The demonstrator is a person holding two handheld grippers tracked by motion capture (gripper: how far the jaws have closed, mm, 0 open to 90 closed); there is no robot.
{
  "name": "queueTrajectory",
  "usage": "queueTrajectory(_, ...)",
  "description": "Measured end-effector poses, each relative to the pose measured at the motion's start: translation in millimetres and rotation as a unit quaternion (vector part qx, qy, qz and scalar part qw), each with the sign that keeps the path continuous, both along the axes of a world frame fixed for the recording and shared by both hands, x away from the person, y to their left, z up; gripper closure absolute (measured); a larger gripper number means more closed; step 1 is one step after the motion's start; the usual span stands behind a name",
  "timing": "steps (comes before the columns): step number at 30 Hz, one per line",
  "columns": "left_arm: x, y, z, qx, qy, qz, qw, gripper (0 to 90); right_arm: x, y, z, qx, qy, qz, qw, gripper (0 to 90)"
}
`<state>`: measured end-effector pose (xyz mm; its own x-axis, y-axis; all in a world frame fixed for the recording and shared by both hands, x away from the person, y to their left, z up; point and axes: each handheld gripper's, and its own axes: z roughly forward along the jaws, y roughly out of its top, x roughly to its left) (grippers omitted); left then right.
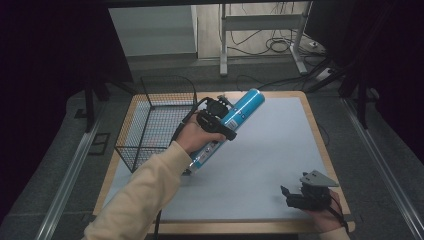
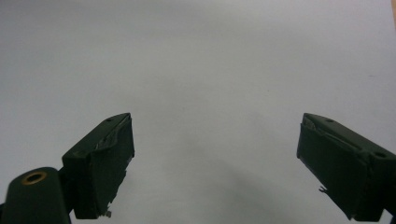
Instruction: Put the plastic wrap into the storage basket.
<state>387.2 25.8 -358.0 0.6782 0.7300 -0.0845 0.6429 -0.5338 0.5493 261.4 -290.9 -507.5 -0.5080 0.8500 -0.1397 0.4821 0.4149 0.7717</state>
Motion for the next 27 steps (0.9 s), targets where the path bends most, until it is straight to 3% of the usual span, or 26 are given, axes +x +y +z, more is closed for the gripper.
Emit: queueTrajectory(27, 15.4, 23.3, 22.7, -0.007, -0.017, 0.022, 0.9996, 31.3, -0.2, 1.1, -0.2, -0.002, -0.003, 0.0, 1.0, 11.3)
